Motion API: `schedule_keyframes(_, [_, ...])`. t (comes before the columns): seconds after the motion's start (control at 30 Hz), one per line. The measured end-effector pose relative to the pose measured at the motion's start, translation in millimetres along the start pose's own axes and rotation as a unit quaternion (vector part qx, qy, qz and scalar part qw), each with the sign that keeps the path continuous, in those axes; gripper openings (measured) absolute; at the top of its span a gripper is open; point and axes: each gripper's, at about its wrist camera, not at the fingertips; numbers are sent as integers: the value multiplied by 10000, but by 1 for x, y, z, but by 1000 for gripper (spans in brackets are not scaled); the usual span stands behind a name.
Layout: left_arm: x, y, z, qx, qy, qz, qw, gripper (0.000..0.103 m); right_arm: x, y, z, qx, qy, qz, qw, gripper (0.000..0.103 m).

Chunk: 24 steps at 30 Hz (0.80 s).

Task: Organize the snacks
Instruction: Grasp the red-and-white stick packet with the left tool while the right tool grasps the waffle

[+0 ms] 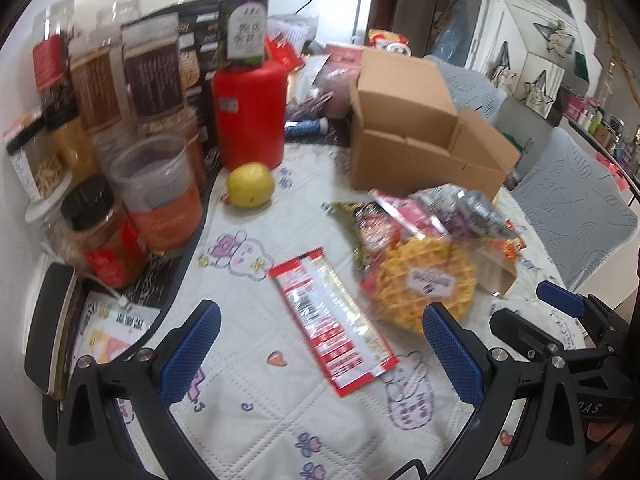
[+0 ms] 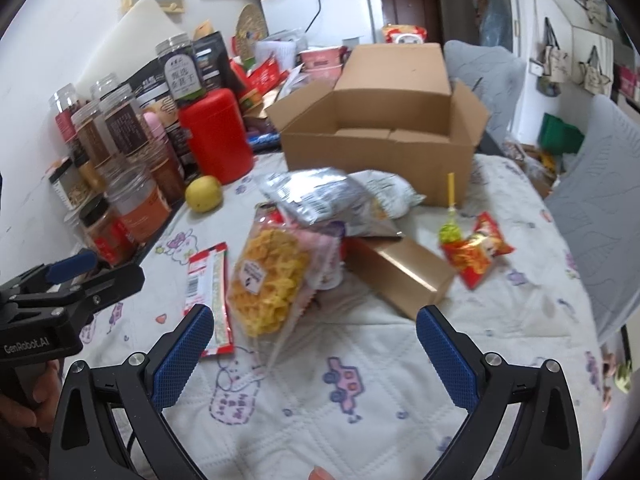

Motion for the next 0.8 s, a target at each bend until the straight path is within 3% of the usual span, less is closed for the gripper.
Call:
schedule_keyframes(0.23, [-20, 6, 17, -230, 23, -206, 9995, 103, 0, -2, 28, -96, -330, 113, 9993, 88])
schedule_keyframes(0.5, [-32, 5, 33, -467, 87, -429, 9979, 103, -4, -11, 44, 16, -633, 64, 9980, 54])
schedule_keyframes(0.8, [-34, 1, 52, -640, 30, -458, 9969, 103, -19, -14, 60, -139, -1016, -217, 9945, 33])
Point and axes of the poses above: each gripper's, at about its wrist camera, not at the fingertips, and z roughly the way its jaws point, x to its right, y to its underside, and after that the axes turned 2 degrees about -x, right-handed
